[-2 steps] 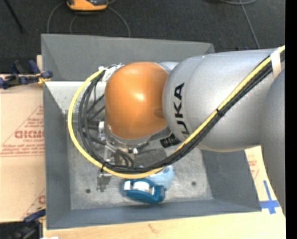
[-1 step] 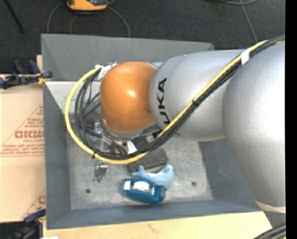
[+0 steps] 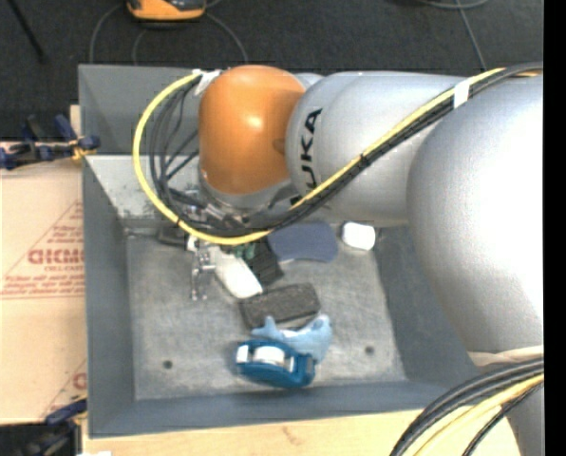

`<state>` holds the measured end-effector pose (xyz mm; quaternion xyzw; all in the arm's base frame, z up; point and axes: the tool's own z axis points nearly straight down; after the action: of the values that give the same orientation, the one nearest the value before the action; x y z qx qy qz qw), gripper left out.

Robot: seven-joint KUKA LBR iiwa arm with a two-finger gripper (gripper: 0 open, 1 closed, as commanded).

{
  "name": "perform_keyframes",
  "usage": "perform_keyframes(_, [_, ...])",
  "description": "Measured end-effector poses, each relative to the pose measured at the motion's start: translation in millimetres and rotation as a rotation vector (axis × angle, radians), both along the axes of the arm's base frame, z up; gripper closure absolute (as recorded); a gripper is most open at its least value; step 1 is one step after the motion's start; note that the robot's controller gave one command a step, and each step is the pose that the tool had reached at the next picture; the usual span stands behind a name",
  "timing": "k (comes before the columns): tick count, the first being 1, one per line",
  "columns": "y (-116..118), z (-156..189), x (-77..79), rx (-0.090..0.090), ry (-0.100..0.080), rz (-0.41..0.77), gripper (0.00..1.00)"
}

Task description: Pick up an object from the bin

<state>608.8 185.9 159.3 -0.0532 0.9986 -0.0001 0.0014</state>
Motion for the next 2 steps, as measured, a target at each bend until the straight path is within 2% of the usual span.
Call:
perform_keyframes(1, [-37, -37, 14.2, 0.000, -0.003, 0.073, 0.00])
perform_keyframes(2, [-43, -69, 35.1, 0.015, -0.015, -0.262, 0.00])
